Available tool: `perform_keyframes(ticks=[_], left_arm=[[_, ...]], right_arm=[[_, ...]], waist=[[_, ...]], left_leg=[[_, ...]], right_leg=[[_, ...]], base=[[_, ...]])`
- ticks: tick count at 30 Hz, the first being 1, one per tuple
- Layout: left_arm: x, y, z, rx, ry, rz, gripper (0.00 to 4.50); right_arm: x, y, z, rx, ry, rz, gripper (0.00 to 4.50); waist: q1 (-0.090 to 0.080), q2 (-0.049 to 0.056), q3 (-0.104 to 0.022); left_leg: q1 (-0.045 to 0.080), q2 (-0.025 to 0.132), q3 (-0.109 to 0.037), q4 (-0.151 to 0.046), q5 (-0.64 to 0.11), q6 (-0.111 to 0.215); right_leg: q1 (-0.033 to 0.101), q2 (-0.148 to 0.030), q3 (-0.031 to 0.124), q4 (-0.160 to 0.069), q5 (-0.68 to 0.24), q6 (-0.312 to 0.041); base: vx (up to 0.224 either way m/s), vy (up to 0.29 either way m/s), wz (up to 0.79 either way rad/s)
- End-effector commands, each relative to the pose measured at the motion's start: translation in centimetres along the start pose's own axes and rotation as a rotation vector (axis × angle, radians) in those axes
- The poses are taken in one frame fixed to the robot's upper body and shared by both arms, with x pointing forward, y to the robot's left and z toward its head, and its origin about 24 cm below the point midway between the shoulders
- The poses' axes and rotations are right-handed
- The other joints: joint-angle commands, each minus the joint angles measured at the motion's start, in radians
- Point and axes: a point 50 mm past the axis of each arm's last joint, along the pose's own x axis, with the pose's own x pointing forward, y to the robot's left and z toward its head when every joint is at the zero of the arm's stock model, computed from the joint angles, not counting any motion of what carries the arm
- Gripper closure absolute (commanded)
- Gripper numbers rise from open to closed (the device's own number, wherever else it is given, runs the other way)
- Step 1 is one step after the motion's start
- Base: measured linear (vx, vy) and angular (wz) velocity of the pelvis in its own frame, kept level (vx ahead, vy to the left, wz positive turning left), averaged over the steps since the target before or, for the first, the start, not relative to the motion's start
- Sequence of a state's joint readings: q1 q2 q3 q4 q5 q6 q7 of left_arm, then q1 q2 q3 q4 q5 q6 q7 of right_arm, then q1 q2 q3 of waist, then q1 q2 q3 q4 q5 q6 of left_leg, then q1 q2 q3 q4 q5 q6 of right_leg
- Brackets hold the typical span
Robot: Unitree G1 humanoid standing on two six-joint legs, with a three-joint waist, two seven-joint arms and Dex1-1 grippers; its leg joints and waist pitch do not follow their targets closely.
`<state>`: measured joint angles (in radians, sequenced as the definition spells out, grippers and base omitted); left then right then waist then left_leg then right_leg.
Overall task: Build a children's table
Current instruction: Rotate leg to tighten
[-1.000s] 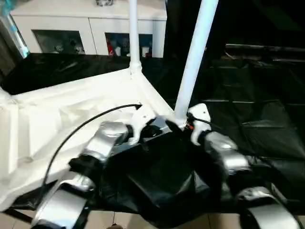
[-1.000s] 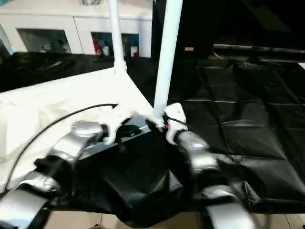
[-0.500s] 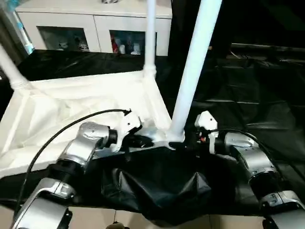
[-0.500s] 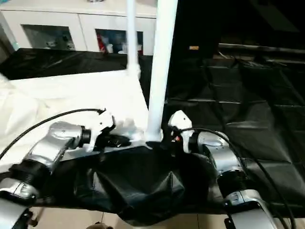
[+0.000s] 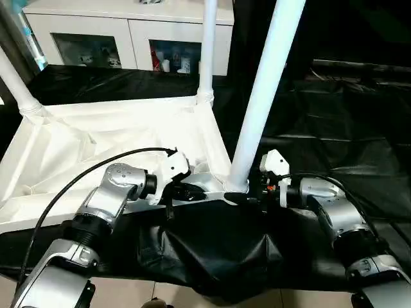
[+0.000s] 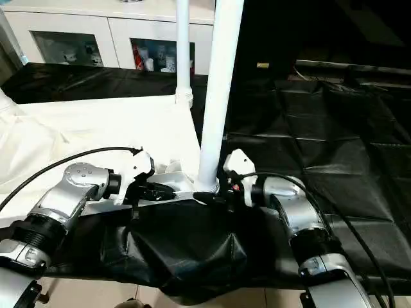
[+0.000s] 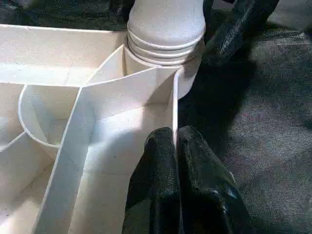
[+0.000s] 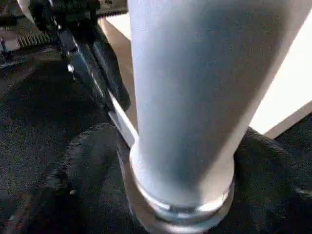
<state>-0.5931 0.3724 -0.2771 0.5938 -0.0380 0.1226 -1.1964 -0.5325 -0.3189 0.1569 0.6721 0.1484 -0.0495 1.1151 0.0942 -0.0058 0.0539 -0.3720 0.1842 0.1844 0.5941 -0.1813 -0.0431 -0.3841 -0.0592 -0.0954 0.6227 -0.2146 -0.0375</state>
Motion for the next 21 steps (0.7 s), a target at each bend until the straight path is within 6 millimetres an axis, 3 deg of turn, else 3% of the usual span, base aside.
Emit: perform_keyframes(ticks=[1, 9, 15, 19, 21], left_arm=[[0.8, -0.6, -0.2, 0.015, 0.016, -0.047, 4.50], [0.7, -0.5, -0.3, 0.014, 0.022, -0.041, 4.50], [1.0, -0.3, -0.2, -0.005, 0.016, 0.001, 4.50], [1.4, 0.2, 0.0, -0.031, 0.002, 0.057, 4.50], [1.8, 0.6, 0.4, -0.053, -0.018, 0.103, 4.50]], right_arm=[[0.1, -0.1, 0.5, -0.009, -0.027, 0.011, 1.12], [0.4, 0.3, 0.0, 0.002, -0.019, 0.024, 1.87], [0.7, 0.8, -0.9, 0.036, -0.010, 0.015, 1.98], [1.0, 0.9, -1.5, 0.067, -0.006, -0.028, 2.00], [1.2, 0.7, -1.9, 0.086, -0.012, -0.094, 2.00]], waist=[[0.000, -0.013, -0.066], [0.002, -0.012, -0.067], [0.002, -0.010, -0.067], [0.001, -0.008, -0.062], [0.001, -0.009, -0.058]], left_leg=[[0.011, 0.062, -0.019, -0.060, -0.101, 0.087], [0.011, 0.062, -0.020, -0.060, -0.100, 0.085], [0.011, 0.062, -0.020, -0.059, -0.104, 0.085], [0.014, 0.063, -0.021, -0.063, -0.133, 0.072], [0.023, 0.062, -0.021, -0.066, -0.176, 0.048]], right_leg=[[0.048, -0.104, 0.067, -0.073, -0.112, -0.201], [0.049, -0.104, 0.067, -0.072, -0.108, -0.203], [0.049, -0.104, 0.067, -0.072, -0.104, -0.205], [0.047, -0.107, 0.067, -0.081, -0.159, -0.197], [0.042, -0.108, 0.069, -0.092, -0.239, -0.188]], base=[[0.000, 0.000, 0.00], [0.000, 0.000, 0.00], [0.000, 0.000, 0.00], [0.000, 0.000, 0.00], [0.000, 0.000, 0.00]])
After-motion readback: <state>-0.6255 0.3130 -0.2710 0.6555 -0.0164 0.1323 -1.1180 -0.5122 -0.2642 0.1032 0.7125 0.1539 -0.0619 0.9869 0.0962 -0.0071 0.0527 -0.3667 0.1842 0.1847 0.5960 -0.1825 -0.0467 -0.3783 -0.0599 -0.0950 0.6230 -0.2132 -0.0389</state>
